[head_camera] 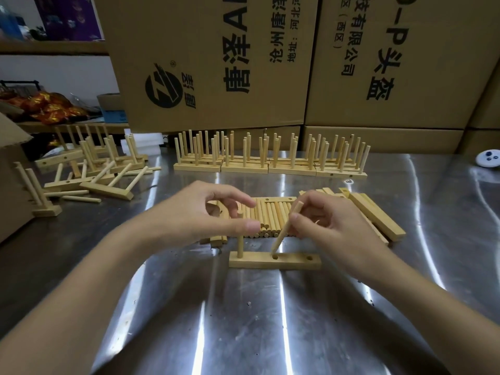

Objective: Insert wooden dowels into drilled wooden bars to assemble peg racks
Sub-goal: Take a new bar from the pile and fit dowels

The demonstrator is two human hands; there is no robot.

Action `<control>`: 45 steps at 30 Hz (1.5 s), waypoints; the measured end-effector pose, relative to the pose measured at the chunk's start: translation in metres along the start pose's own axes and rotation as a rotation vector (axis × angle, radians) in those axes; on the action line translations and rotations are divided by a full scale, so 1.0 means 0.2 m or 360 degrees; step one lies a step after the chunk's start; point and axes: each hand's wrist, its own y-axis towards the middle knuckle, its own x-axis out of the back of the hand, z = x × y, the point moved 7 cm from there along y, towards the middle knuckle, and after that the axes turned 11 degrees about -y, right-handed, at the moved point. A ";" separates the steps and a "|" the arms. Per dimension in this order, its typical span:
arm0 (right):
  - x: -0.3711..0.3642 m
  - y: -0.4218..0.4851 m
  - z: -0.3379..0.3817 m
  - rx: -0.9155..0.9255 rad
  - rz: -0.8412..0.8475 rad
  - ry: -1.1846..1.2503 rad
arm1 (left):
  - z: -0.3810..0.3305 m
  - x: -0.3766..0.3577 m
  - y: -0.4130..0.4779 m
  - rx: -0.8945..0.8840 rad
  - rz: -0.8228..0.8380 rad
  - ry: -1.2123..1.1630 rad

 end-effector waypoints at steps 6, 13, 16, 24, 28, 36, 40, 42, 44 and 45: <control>-0.01 -0.01 0.04 0.0103 0.0059 -0.0267 | 0.09 -0.10 0.03 0.0129 0.0107 0.0381; -0.03 -0.02 0.08 0.0241 0.0133 -0.0558 | 0.15 -0.13 0.05 0.0192 0.0133 0.0478; -0.05 -0.02 0.12 0.0287 0.0146 -0.0715 | 0.16 -0.14 0.05 0.0212 0.0137 0.0443; -0.07 -0.02 0.13 0.0286 0.0011 -0.1192 | 0.18 -0.14 0.07 0.0208 0.0154 0.0445; -0.13 -0.03 0.10 0.0226 0.0153 -0.1159 | 0.18 -0.14 0.07 0.0199 0.0151 0.0416; -0.17 -0.02 0.07 0.0180 0.0189 -0.1082 | 0.19 -0.13 0.07 0.0159 0.0157 0.0386; -0.16 -0.05 0.07 0.0207 0.0115 -0.1138 | 0.20 -0.14 0.07 0.0159 0.0161 0.0378; -0.16 -0.04 0.07 0.0195 0.0068 -0.1159 | 0.19 -0.14 0.07 0.0154 0.0161 0.0379; -0.18 -0.04 0.07 0.0182 0.0090 -0.1205 | 0.19 -0.14 0.07 0.0168 0.0162 0.0370; -0.20 -0.04 0.07 0.0173 0.0109 -0.1226 | 0.19 -0.14 0.07 0.0173 0.0162 0.0370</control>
